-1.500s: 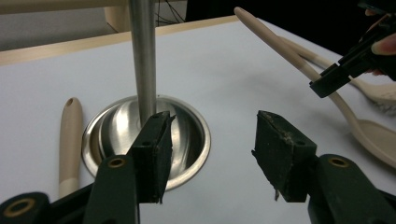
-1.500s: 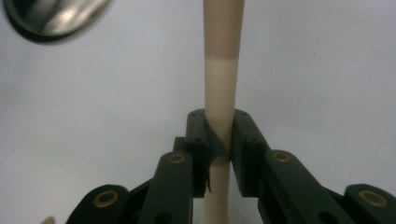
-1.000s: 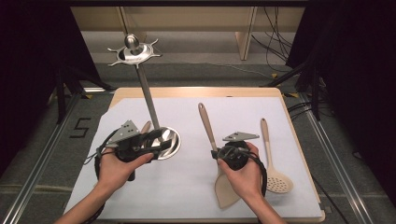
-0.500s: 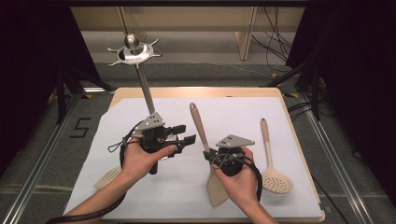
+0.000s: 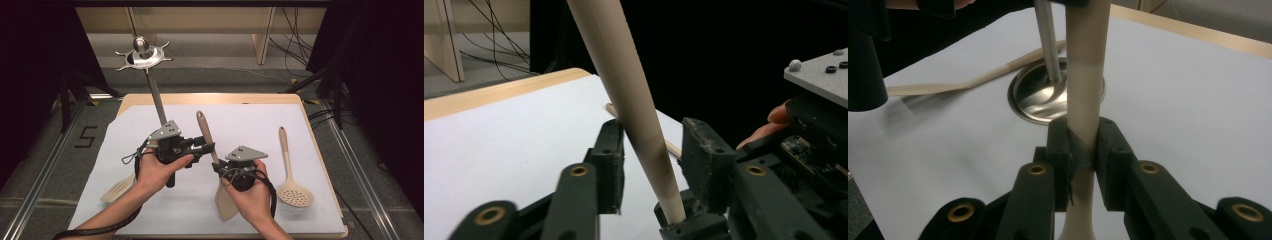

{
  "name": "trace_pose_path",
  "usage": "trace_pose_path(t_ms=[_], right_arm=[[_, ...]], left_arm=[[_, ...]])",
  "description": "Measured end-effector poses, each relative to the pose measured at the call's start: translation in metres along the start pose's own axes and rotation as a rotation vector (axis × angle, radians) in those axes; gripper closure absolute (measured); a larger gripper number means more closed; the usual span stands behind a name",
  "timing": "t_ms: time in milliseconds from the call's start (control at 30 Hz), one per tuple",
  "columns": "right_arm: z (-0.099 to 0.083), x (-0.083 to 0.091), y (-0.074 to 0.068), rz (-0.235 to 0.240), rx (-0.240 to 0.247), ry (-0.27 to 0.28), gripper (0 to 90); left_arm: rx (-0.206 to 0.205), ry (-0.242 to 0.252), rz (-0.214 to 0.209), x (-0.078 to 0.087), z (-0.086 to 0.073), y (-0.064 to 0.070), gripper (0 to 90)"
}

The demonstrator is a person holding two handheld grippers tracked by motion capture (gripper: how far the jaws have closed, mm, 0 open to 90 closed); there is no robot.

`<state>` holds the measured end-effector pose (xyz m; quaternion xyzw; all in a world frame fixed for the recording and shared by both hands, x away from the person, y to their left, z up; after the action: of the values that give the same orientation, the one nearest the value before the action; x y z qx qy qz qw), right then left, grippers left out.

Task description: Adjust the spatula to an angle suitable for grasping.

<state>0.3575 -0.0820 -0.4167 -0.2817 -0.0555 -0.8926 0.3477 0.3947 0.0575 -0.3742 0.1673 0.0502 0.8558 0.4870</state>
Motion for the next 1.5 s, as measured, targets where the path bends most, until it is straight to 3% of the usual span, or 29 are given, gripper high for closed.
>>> trace_pose_path(t_ms=[33, 167, 233, 333, 367, 467, 500, 533, 567, 633, 733, 867, 967, 1000, 1033, 1067, 1133, 1167, 1300, 1333, 1367, 1400, 1500], right_arm=[[-0.001, 0.001, -0.003, 0.009, -0.017, -0.015, 79.3], [0.001, -0.001, -0.005, 0.012, 0.018, 0.018, 79.2], [0.002, 0.0, -0.007, 0.016, 0.026, 0.019, 79.2], [0.003, 0.001, -0.012, 0.02, 0.017, 0.034, 79.0], [0.004, 0.002, -0.012, 0.017, 0.038, 0.047, 78.9], [0.005, 0.002, -0.012, 0.053, 0.08, 0.076, 74.8], [0.004, 0.002, -0.015, 0.077, 0.048, 0.086, 72.2], [0.003, 0.003, -0.016, 0.078, 0.038, 0.091, 69.3], [0.004, 0.003, -0.015, 0.082, 0.081, 0.101, 66.1], [0.003, 0.005, -0.015, 0.092, 0.102, 0.136, 62.2], [0.003, 0.01, -0.015, 0.116, 0.086, 0.153, 58.7], [0.004, 0.018, -0.009, 0.107, 0.065, 0.193, 57.2], [0.002, 0.022, -0.002, 0.074, 0.039, 0.188, 57.3], [0.001, 0.022, 0.003, 0.055, 0.056, 0.192, 57.3], [0.0, 0.021, 0.001, 0.066, 0.022, 0.19, 57.3], [-0.001, 0.02, 0.005, 0.066, 0.041, 0.193, 57.4], [-0.003, 0.021, 0.007, 0.049, 0.024, 0.182, 57.5], [-0.003, 0.021, 0.009, 0.044, 0.016, 0.184, 57.5], [-0.005, 0.019, 0.014, 0.032, 0.021, 0.181, 57.5], [-0.006, 0.02, 0.013, 0.019, -0.002, 0.171, 57.5], [-0.006, 0.018, 0.016, 0.033, 0.019, 0.186, 57.5], [-0.007, 0.019, 0.015, 0.024, -0.01, 0.176, 57.4], [-0.009, 0.019, 0.018, 0.025, -0.017, 0.17, 57.2]], left_arm=[[0.0, -0.001, 0.013, 0.001, 0.0, 0.0, 63.5], [0.019, 0.022, -0.002, 0.005, 0.003, 0.002, 69.4], [0.009, 0.021, 0.003, 0.01, 0.004, 0.003, 70.3], [0.038, 0.036, -0.016, 0.015, 0.007, 0.006, 72.6], [0.049, 0.041, -0.029, 0.016, 0.008, 0.007, 73.4], [0.052, 0.032, -0.049, 0.021, 0.01, 0.008, 74.8], [0.065, 0.03, -0.046, 0.023, 0.01, 0.01, 74.9], [0.053, 0.03, -0.048, 0.025, 0.011, 0.01, 75.0], [0.044, 0.031, -0.04, 0.027, 0.012, 0.009, 75.0], [0.023, 0.034, -0.041, 0.031, 0.013, 0.008, 75.0], [-0.004, 0.034, -0.018, 0.039, 0.016, 0.004, 75.2], [-0.051, 0.032, 0.006, 0.05, 0.02, 0.002, 75.3], [-0.07, 0.036, 0.002, 0.058, 0.023, -0.002, 75.3], [-0.067, 0.036, 0.004, 0.06, 0.024, -0.003, 75.3], [-0.07, 0.037, 0.005, 0.064, 0.025, -0.005, 75.2], [-0.07, 0.034, 0.005, 0.066, 0.026, -0.006, 75.3], [-0.084, 0.031, 0.009, 0.072, 0.028, -0.009, 75.2], [-0.111, 0.029, 0.004, 0.074, 0.029, -0.011, 75.2], [-0.115, 0.035, 0.006, 0.083, 0.032, -0.016, 75.2], [-0.112, 0.035, 0.008, 0.085, 0.032, -0.018, 75.2], [-0.115, 0.036, 0.006, 0.087, 0.033, -0.019, 75.2], [-0.122, 0.032, 0.004, 0.088, 0.033, -0.02, 75.2], [-0.139, 0.017, 0.001, 0.093, 0.034, -0.025, 75.2]])
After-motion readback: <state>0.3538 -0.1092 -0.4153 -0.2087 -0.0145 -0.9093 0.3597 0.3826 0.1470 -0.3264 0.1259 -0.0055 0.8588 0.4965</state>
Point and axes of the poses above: each handheld gripper's, and its own axes: x roughly backward along the jaws, z roughly out of its top, y roughly to its right, the point moved 5 cm from there along -x, roughly forward along the jaws, and after that the axes turned 1 degree about -x, right-handed, at the moved point
